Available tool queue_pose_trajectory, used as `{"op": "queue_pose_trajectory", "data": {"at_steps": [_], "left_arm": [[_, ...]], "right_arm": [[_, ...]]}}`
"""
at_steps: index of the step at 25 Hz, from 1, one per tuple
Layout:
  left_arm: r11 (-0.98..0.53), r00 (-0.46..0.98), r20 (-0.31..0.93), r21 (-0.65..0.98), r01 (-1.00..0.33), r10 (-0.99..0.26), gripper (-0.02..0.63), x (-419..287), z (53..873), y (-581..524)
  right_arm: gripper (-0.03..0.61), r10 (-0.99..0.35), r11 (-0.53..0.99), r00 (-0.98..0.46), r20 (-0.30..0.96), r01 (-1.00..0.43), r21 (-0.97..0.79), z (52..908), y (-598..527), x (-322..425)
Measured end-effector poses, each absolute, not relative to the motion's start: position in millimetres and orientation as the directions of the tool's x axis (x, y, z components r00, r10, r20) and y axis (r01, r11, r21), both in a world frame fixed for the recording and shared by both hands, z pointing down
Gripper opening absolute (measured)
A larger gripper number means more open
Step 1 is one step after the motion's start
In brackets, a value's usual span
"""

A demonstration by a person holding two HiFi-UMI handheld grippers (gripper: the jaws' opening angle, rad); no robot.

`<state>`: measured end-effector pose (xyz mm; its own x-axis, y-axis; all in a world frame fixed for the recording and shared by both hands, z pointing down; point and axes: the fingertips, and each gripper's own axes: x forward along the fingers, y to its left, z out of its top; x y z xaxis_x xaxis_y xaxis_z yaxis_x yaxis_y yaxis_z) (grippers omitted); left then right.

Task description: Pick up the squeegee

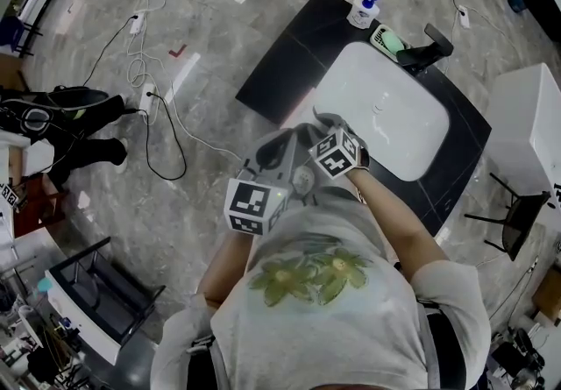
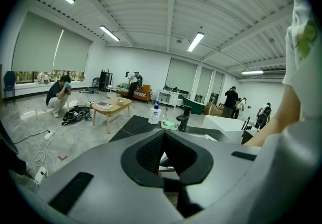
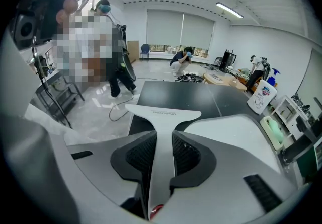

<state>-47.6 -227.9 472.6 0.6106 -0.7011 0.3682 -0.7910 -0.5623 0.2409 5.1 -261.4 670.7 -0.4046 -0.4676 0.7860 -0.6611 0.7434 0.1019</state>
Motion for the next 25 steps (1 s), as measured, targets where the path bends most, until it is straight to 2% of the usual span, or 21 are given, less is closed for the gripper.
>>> {"op": "queue_pose_trajectory", "data": {"at_steps": [25], "left_arm": [[-0.634, 0.656, 0.331, 0.186, -0.750, -0.679, 0.009, -28, 460, -234]], "right_arm": [[0.098, -0.697, 0.527, -0.420, 0.582, -0.850, 0.018, 526, -271, 29]]}}
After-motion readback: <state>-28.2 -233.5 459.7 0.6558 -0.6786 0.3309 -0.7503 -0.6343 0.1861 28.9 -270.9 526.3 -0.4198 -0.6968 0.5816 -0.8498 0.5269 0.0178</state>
